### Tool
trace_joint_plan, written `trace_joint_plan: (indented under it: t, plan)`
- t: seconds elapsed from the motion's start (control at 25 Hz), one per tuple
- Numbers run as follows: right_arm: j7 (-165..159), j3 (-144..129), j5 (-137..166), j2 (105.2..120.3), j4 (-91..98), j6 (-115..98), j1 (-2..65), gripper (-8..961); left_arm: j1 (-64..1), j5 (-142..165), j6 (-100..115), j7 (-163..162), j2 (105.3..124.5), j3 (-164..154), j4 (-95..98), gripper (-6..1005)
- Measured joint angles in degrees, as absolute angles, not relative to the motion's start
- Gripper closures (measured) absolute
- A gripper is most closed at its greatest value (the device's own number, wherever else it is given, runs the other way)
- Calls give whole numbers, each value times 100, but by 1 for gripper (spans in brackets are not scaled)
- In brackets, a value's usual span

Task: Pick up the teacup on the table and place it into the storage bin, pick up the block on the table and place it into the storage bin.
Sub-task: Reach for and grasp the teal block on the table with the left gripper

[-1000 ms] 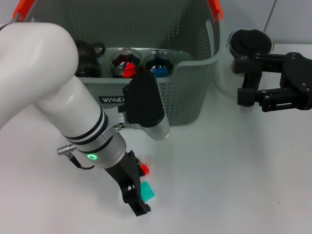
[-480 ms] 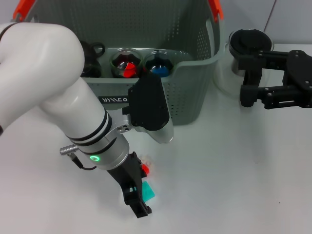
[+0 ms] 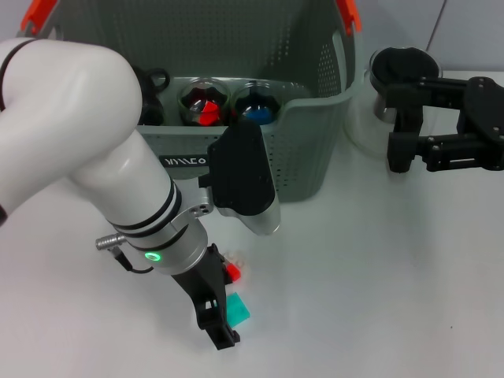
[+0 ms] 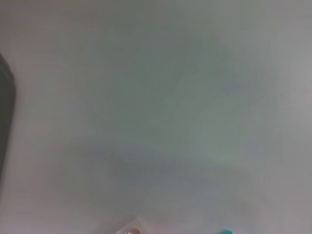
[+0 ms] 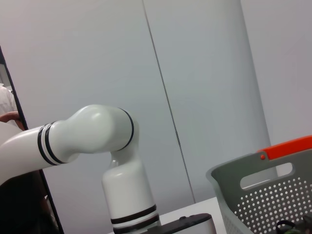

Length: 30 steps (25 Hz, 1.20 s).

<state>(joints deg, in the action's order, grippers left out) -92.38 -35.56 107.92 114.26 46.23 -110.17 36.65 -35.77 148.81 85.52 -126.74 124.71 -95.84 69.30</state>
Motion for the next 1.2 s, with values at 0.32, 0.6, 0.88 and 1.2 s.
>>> trace_joint_plan:
  t: [0.32,0.6,0.88,1.2]
  plan:
    - [-9222,-3559,10793,11436,4623,-11009,3673,25,-3555,14885,8550,-12655,12476,-9599,6900,94]
    - [-9189,-3560,10793,11439,4623,-11013,3684,25,-3551,14839,8592,-12687,12480,-9645,6917,118]
    - [-9138,-3559,10740,11453,4623,-11026,3645,25,-3555,14836,8569,-12752,12480,-9662,6946,160]
    - [-9137,-3560,10732,11452,4623,-11024,3632,25,-3567,14873,8502,-12797,12481,-9710,6947,207]
